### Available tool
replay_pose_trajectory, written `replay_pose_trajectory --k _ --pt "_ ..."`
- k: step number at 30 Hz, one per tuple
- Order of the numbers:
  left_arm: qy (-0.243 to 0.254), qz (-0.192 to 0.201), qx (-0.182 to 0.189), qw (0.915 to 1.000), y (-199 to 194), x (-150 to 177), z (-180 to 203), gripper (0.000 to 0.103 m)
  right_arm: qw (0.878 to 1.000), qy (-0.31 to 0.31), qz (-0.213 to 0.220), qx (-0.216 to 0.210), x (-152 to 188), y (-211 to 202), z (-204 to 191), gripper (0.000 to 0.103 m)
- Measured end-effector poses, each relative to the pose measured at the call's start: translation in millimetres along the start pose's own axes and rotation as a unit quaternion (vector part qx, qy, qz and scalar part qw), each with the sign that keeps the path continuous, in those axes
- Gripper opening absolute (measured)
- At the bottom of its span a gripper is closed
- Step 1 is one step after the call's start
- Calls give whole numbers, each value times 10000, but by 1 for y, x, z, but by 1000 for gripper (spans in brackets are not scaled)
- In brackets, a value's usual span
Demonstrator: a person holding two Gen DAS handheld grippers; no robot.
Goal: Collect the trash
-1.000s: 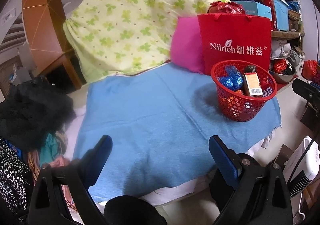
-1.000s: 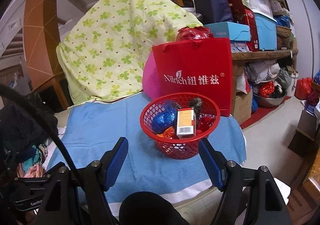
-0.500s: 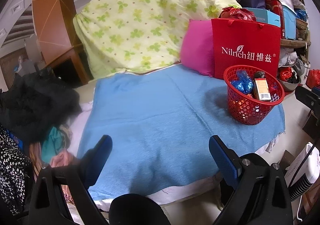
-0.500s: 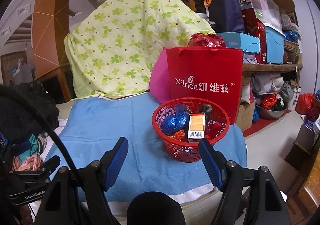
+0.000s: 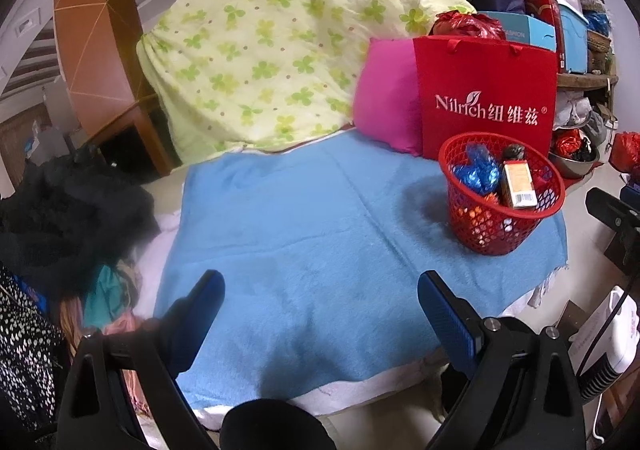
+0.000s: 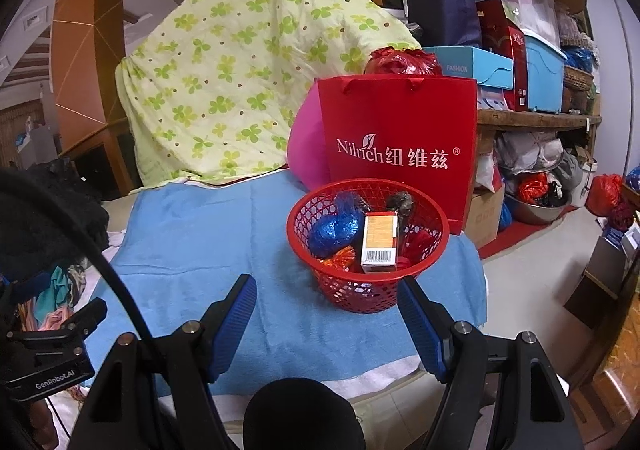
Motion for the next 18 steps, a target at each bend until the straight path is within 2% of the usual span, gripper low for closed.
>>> replay_pose_trajectory --k 8,18 --pt "79 173 74 9998 4 -42 8 97 10000 -39 9 61 -24 -2 7 76" --pt "315 62 175 9993 29 -59 30 97 9998 -97 -18 187 -38 17 21 76"
Point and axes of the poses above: each gripper's, at about its wrist camera, not at the fingertips, and y roughly the way its jaws point, z to its right, x to its underside, the point moved 7 cm from there along y, roughly the way its jaws point, and after that the axes turned 1 degree about -y, right-handed, at the moved point
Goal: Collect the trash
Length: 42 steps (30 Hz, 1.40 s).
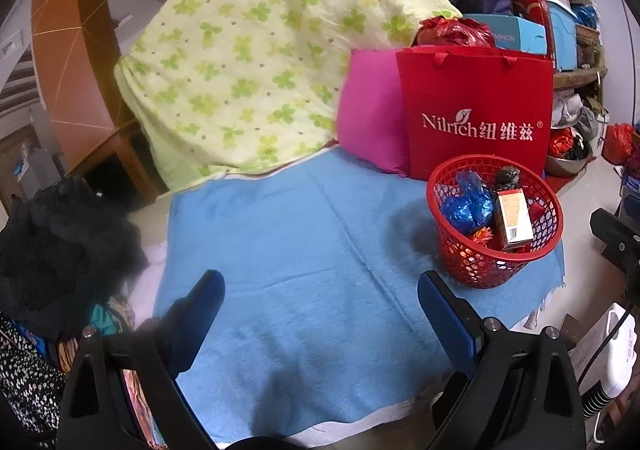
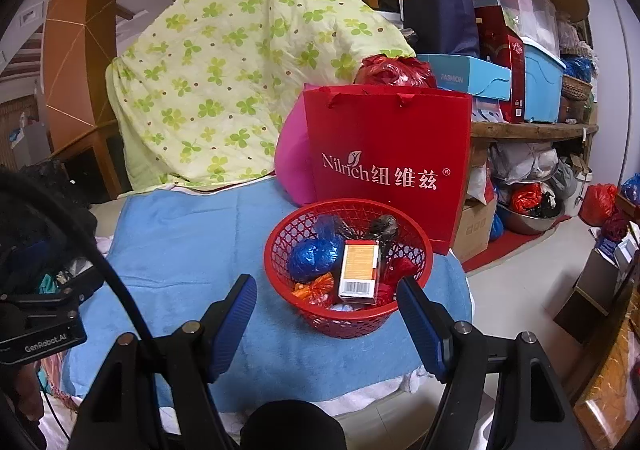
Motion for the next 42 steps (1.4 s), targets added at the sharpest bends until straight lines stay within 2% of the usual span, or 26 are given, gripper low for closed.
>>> replay_pose_trajectory --k 13,29,42 --pt "161 -132 179 9996 19 4 25 97 9997 116 -211 99 12 24 17 76" --pt "347 -135 493 9981 24 6 48 97 9988 292 -175 344 21 31 35 76" --pt "373 -172 559 9976 31 4 56 97 9987 283 -159 399 20 36 37 76"
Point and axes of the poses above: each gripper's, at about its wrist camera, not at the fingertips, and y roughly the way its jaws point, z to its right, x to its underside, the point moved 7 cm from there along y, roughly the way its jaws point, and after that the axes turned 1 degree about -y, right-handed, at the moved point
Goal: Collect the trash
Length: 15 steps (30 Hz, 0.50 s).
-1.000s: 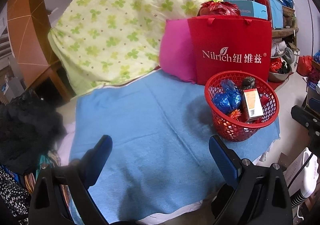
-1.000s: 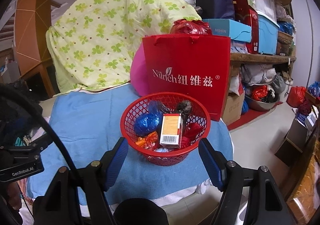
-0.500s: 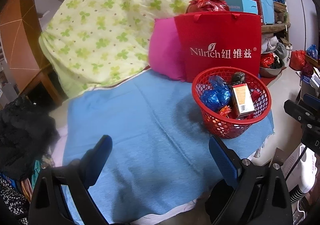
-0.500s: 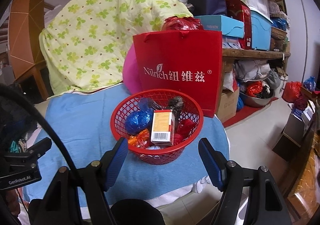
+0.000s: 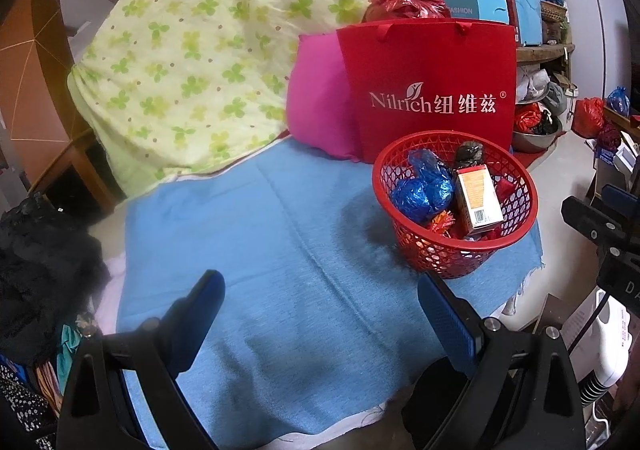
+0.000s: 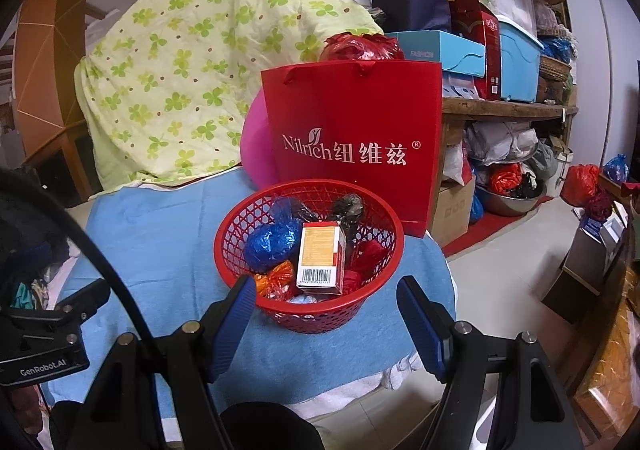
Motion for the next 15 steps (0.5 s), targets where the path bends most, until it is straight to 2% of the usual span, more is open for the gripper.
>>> replay_pose_trajectory --k 6,15 --pt "-68 -82 -23 9999 1 5 -3 97 10000 36 -22 -47 3 0 2 76" --pt "-97 33 23 9999 -18 8 -6 97 9999 -50 17 -151 6 -10 -7 76"
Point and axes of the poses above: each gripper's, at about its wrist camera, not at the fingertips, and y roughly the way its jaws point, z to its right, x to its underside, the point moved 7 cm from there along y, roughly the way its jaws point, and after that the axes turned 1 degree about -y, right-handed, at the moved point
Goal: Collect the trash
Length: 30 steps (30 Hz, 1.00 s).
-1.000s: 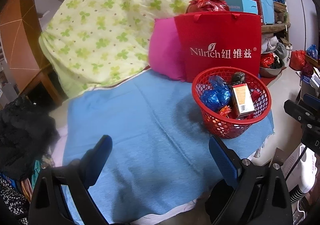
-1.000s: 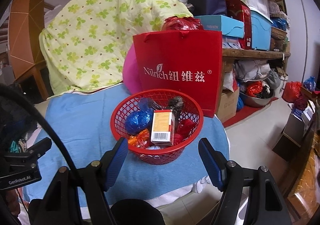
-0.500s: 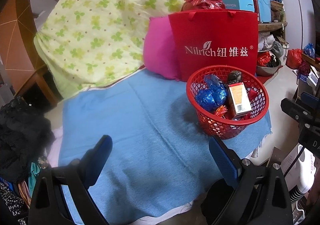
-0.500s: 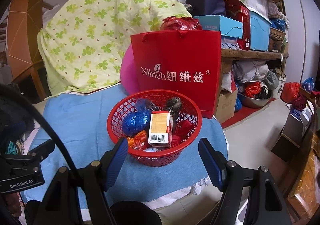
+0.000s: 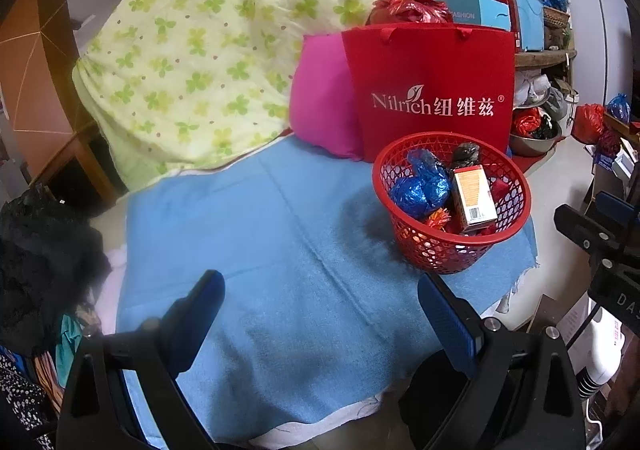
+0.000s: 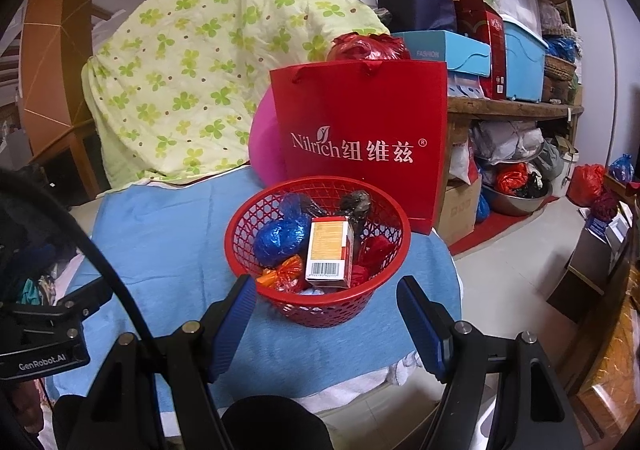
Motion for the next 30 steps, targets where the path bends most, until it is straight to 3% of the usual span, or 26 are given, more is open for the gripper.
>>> replay_pose_trajectory --k 15,30 --pt "-159 390 188 9989 -35 -4 -12 97 9992 -278 298 55 -7 -37 -18 76" --pt "-284 332 480 9979 -4 -5 -17 97 9990 -347 122 245 -12 -8 -20 76"
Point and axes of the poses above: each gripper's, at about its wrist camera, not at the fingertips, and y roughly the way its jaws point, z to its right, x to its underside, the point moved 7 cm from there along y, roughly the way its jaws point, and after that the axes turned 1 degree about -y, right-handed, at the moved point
